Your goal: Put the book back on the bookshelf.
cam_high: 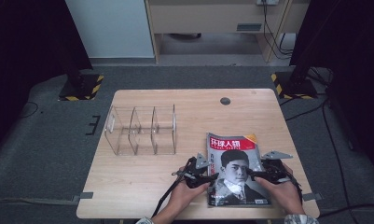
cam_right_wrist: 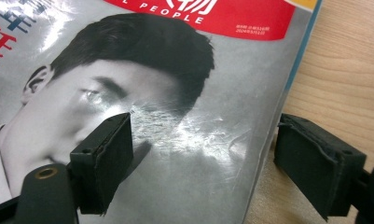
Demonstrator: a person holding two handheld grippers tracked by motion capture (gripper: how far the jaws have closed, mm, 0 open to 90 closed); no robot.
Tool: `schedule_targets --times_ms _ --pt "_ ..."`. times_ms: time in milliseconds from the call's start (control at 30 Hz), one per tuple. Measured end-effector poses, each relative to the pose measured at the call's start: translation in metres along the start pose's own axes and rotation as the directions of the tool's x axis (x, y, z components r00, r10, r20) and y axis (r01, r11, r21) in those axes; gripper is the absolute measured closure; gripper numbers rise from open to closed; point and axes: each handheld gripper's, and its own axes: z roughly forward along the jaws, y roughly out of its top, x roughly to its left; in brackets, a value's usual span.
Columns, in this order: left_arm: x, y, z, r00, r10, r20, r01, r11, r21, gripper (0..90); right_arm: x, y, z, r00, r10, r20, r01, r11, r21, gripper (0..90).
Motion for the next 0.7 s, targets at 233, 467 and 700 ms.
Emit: schedule_targets --times_ms 233,467,700 --pt "0.002 0.0 0.0 0.9999 -0.005 0.015 0.005 1.0 -0.002 50.8 0.001 -0.001 -0.003 0.9999 -0.013 0.004 0.013 1.0 0.011 24.6" --pt "0.007 0.0 -0.005 0.9999 -0.009 0.012 0.009 0.9993 -0.036 57.3 0.003 -0.002 -0.004 0.9998 -0.021 0.002 0.021 1.0 0.003 31.7" --pt "0.012 0.002 -0.007 0.9981 -0.046 0.04 0.048 0.998 -0.042 60.9 0.006 -0.002 -0.003 0.9989 -0.043 -0.016 0.043 0.999 -0.001 35.6"
